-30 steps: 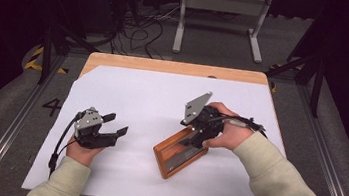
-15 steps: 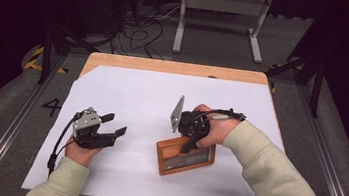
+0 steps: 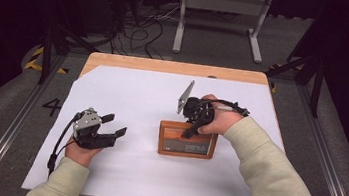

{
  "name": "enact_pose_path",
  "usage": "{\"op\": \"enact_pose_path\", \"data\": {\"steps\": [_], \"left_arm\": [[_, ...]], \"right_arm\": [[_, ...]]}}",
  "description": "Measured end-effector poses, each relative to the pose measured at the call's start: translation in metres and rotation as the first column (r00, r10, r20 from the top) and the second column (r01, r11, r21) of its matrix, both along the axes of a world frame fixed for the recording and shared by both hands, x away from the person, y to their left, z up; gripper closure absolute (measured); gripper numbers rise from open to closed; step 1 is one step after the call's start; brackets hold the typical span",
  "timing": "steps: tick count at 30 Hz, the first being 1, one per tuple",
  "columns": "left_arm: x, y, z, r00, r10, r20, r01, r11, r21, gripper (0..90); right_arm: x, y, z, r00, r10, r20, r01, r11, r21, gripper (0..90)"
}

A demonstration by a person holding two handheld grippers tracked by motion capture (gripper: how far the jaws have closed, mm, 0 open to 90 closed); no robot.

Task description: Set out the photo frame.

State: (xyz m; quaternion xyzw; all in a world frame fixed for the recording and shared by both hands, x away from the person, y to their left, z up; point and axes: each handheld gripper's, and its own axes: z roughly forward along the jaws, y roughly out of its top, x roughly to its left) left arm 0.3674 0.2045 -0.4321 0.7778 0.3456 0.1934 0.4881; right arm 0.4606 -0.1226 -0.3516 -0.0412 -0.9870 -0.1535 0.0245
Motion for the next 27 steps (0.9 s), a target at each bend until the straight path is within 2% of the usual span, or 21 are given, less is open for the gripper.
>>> {"op": "enact_pose_path", "data": {"steps": [1, 3, 5, 6, 7, 8, 9, 10, 12, 13, 14, 16, 17, 18, 19, 20, 22, 23, 24, 26, 27], "left_arm": [[0.000, 0.000, 0.000, 1.0000, -0.001, 0.003, 0.001, 1.0000, 0.002, 31.6], [0.000, 0.000, 0.001, 1.0000, 0.001, 0.008, -0.001, 1.0000, 0.004, 31.6], [0.000, 0.000, 0.001, 1.0000, 0.002, 0.006, -0.002, 1.0000, 0.005, 31.6], [0.000, 0.000, 0.001, 1.0000, 0.002, 0.005, -0.002, 1.0000, 0.006, 31.6], [0.000, 0.000, 0.001, 1.0000, 0.002, 0.005, -0.002, 1.0000, 0.006, 31.5], [-0.001, -0.001, 0.001, 1.0000, 0.003, 0.005, -0.003, 1.0000, 0.000, 31.5], [-0.002, 0.000, 0.001, 1.0000, 0.002, 0.006, -0.002, 1.0000, -0.002, 31.5], [-0.002, 0.000, 0.001, 1.0000, 0.002, 0.004, -0.001, 1.0000, -0.005, 31.5], [-0.003, 0.000, 0.002, 1.0000, 0.002, 0.005, -0.002, 1.0000, -0.008, 31.3], [-0.004, 0.000, 0.003, 1.0000, 0.002, 0.007, -0.002, 0.9999, -0.014, 31.1], [-0.004, 0.000, 0.003, 1.0000, 0.002, 0.007, -0.002, 0.9999, -0.014, 30.7], [-0.006, 0.000, 0.005, 1.0000, 0.007, 0.004, -0.007, 0.9996, -0.029, 30.4], [-0.006, 0.000, 0.006, 1.0000, 0.007, 0.002, -0.007, 0.9994, -0.035, 30.1], [-0.007, 0.000, 0.007, 1.0000, 0.002, -0.007, -0.002, 0.9991, -0.043, 29.0], [-0.009, 0.001, 0.007, 0.9999, 0.000, -0.011, -0.001, 0.9991, -0.042, 27.8], [-0.013, 0.002, 0.007, 1.0000, 0.001, -0.010, -0.001, 0.9995, -0.033, 26.9], [-0.017, 0.004, 0.008, 0.9999, 0.003, -0.012, -0.004, 0.9987, -0.051, 26.3], [-0.017, 0.004, 0.008, 0.9999, 0.003, -0.012, -0.004, 0.9987, -0.051, 26.0], [-0.018, 0.006, 0.009, 1.0000, 0.006, -0.004, -0.006, 0.9985, -0.054, 26.0], [-0.022, 0.009, 0.009, 0.9999, 0.012, -0.001, -0.012, 0.9982, -0.059, 25.0], [-0.024, 0.011, 0.009, 0.9999, 0.011, -0.003, -0.011, 0.9980, -0.062, 24.5]], "right_arm": [[0.002, -0.003, -0.001, 0.9996, -0.020, 0.019, 0.021, 1.000, -0.004, 57.3], [0.002, -0.006, -0.002, 0.9994, -0.027, 0.023, 0.027, 0.999, 0.028, 52.7], [0.002, -0.009, 0.000, 0.9965, -0.064, 0.053, 0.062, 0.997, 0.049, 42.9], [0.003, -0.012, 0.002, 0.9948, -0.081, 0.062, 0.076, 0.994, 0.076, 40.5], [0.003, -0.012, 0.002, 0.9948, -0.081, 0.062, 0.076, 0.994, 0.076, 40.5], [0.002, -0.017, 0.005, 0.9916, -0.111, 0.066, 0.103, 0.988, 0.118, 38.3], [0.001, -0.025, 0.010, 0.9848, -0.162, 0.062, 0.149, 0.972, 0.181, 37.8], [-0.002, -0.036, 0.013, 0.9744, -0.204, 0.093, 0.176, 0.952, 0.251, 37.3], [-0.016, -0.059, 0.018, 0.9427, -0.308, 0.128, 0.238, 0.891, 0.387, 36.2], [-0.025, -0.073, 0.018, 0.9187, -0.370, 0.139, 0.271, 0.846, 0.458, 32.8], [-0.025, -0.073, 0.018, 0.9187, -0.370, 0.139, 0.271, 0.846, 0.458, 32.8], [-0.047, -0.101, 0.014, 0.8696, -0.473, 0.142, 0.314, 0.752, 0.580, 29.4], [-0.054, -0.109, 0.012, 0.8533, -0.500, 0.147, 0.320, 0.725, 0.609, 28.1], [-0.064, -0.123, 0.007, 0.8291, -0.541, 0.140, 0.339, 0.685, 0.644, 28.0], [-0.072, -0.133, 0.003, 0.8117, -0.570, 0.129, 0.355, 0.657, 0.666, 27.6], [-0.086, -0.153, -0.007, 0.7771, -0.620, 0.110, 0.387, 0.609, 0.692, 25.3], [-0.096, -0.168, -0.016, 0.7495, -0.655, 0.098, 0.412, 0.577, 0.705, 24.5], [-0.096, -0.168, -0.016, 0.7495, -0.655, 0.098, 0.412, 0.577, 0.705, 24.5], [-0.100, -0.174, -0.019, 0.7393, -0.668, 0.088, 0.424, 0.562, 0.710, 23.9], [-0.111, -0.193, -0.031, 0.6966, -0.714, 0.073, 0.451, 0.515, 0.729, 22.6], [-0.115, -0.200, -0.036, 0.6820, -0.728, 0.066, 0.459, 0.497, 0.736, 21.9]]}}
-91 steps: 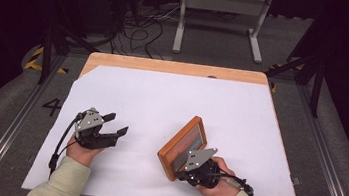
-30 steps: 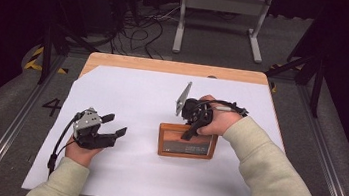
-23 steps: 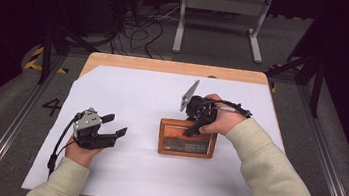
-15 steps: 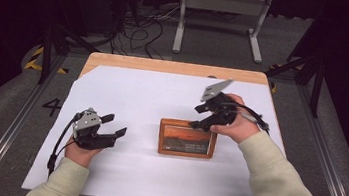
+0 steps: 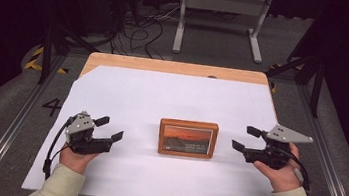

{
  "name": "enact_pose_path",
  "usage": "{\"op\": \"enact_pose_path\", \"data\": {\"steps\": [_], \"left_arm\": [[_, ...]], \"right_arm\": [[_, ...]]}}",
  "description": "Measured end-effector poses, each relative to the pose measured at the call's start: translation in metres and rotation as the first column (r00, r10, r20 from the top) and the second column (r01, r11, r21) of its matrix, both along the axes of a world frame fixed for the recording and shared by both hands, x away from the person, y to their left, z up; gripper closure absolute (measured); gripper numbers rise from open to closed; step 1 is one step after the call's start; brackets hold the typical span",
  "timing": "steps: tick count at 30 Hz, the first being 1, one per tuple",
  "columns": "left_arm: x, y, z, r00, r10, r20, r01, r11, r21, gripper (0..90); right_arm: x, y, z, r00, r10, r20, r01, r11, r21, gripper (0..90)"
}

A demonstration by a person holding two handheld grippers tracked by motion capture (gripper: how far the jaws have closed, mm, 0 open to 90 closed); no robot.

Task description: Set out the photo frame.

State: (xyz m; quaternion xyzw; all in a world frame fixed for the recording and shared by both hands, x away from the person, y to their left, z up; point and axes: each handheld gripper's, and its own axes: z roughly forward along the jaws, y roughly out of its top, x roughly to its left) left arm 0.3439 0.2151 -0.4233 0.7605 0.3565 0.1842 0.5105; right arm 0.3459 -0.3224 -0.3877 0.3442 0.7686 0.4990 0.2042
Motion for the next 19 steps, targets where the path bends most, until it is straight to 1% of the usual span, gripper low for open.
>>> {"op": "enact_pose_path", "data": {"steps": [2, 4, 6, 7, 8, 9, 10, 11, 12, 14, 16, 17, 18, 19], "left_arm": [[-0.004, 0.004, -0.002, 1.0000, 0.003, -0.004, -0.003, 0.9999, -0.011, 23.4], [-0.008, 0.011, -0.005, 0.9999, 0.012, 0.000, -0.012, 0.9997, -0.023, 23.2], [-0.011, 0.016, -0.007, 0.9997, 0.023, -0.003, -0.023, 0.9994, -0.026, 23.1], [-0.011, 0.020, -0.007, 0.9994, 0.035, 0.002, -0.035, 0.9988, -0.034, 22.9], [-0.011, 0.020, -0.007, 0.9994, 0.035, 0.002, -0.035, 0.9988, -0.034, 22.8], [-0.011, 0.021, -0.007, 0.9994, 0.035, -0.004, -0.036, 0.9986, -0.040, 22.4], [-0.010, 0.018, -0.009, 0.9995, 0.030, 0.002, -0.030, 0.9989, -0.035, 22.2], [-0.010, 0.018, -0.009, 0.9995, 0.030, 0.002, -0.030, 0.9989, -0.035, 22.0], [-0.010, 0.016, -0.010, 0.9997, 0.023, 0.003, -0.023, 0.9995, -0.022, 21.9], [-0.010, 0.013, -0.010, 0.9999, 0.010, 0.004, -0.010, 0.9999, -0.003, 21.9], [-0.009, 0.012, -0.010, 0.9999, 0.007, 0.008, -0.007, 1.0000, -0.004, 21.8], [-0.009, 0.012, -0.010, 0.9999, 0.009, 0.009, -0.009, 0.9999, -0.008, 21.8], [-0.009, 0.013, -0.010, 0.9999, 0.006, 0.013, -0.006, 1.0000, 0.001, 21.8], [-0.009, 0.013, -0.010, 0.9999, 0.006, 0.013, -0.006, 1.0000, 0.001, 21.8]], "right_arm": [[-0.005, -0.011, -0.010, 0.9992, -0.039, -0.011, 0.039, 0.999, -0.002, 20.2], [-0.007, -0.018, -0.018, 0.9975, -0.062, -0.035, 0.062, 0.998, -0.001, 19.5], [-0.009, -0.022, -0.023, 0.9955, -0.088, -0.035, 0.089, 0.996, 0.014, 19.5], [-0.010, -0.024, -0.029, 0.9945, -0.102, -0.026, 0.102, 0.995, 0.021, 19.7], [-0.010, -0.024, -0.029, 0.9945, -0.102, -0.026, 0.102, 0.995, 0.021, 19.7], [-0.010, -0.026, -0.043, 0.9910, -0.124, -0.050, 0.125, 0.992, 0.015, 19.5], [-0.009, -0.027, -0.047, 0.9893, -0.123, -0.079, 0.125, 0.992, 0.016, 18.4], [-0.009, -0.027, -0.047, 0.9893, -0.123, -0.079, 0.125, 0.992, 0.016, 18.4], [-0.007, -0.027, -0.053, 0.9862, -0.124, -0.110, 0.126, 0.992, 0.013, 17.9], [-0.006, -0.026, -0.053, 0.9870, -0.124, -0.103, 0.126, 0.992, 0.014, 17.9], [-0.006, -0.025, -0.051, 0.9904, -0.115, -0.077, 0.117, 0.993, 0.018, 18.0], [-0.006, -0.024, -0.051, 0.9907, -0.116, -0.072, 0.117, 0.993, 0.013, 18.0], [-0.006, -0.024, -0.052, 0.9900, -0.119, -0.076, 0.120, 0.993, 0.014, 17.8], [-0.006, -0.025, -0.052, 0.9894, -0.123, -0.078, 0.124, 0.992, 0.016, 17.8]]}}
